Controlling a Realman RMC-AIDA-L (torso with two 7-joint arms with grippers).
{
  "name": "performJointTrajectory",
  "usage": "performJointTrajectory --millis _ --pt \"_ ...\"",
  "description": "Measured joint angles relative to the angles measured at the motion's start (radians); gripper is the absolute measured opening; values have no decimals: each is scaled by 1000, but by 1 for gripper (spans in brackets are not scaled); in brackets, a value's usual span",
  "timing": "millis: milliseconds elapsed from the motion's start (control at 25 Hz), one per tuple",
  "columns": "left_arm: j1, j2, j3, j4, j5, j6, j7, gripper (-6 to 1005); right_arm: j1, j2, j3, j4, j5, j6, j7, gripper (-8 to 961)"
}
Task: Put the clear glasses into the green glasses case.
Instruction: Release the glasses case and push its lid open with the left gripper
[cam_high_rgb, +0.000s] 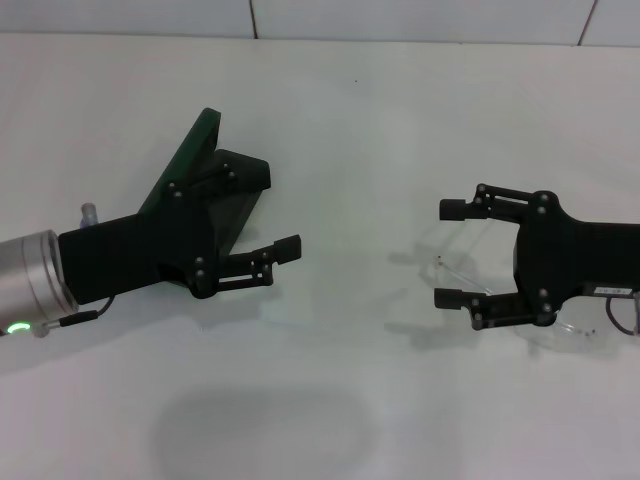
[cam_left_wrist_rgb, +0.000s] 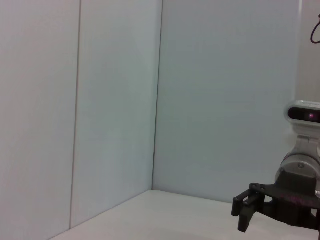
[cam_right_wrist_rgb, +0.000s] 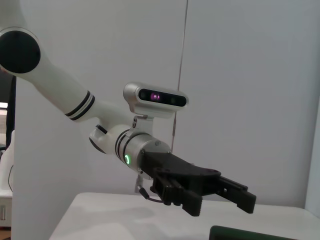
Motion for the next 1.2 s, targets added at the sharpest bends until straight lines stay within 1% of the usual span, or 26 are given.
performJointTrajectory --millis 440,560,600,680,720,800,880,960,1040,1120,1200 --pt "0 0 -1 -2 0 -6 2 885 -4 2 -8 -2 0 -4 -1 859" --pt "-2 1 -14 -1 -3 -11 -14 884 -3 3 -8 -2 1 0 -1 859" --pt "-5 3 -30 7 -3 -12 -39 884 -2 4 -8 -1 1 1 -1 859" --pt "-8 7 -66 41 -3 -21 -109 883 -2 4 -8 0 2 1 -1 859" --pt "-8 12 -86 80 0 -42 -179 883 -2 5 -8 0 2 1 -1 859" --pt "-7 25 -103 160 10 -105 -317 882 -1 5 -8 0 2 2 -2 859" --pt "-8 39 -108 245 54 -197 -472 882 0 6 -8 0 3 1 -2 858" --pt "-20 52 -109 318 146 -288 -642 881 1 6 -8 0 3 1 -2 858" --pt "-39 59 -109 355 245 -334 -764 880 1 7 -9 2 3 1 -2 858" --pt "-60 60 -109 376 321 -350 -846 880 4 7 -10 5 3 1 -2 858" --pt "-85 55 -110 389 411 -361 -928 879 7 8 -10 7 4 1 -2 858"
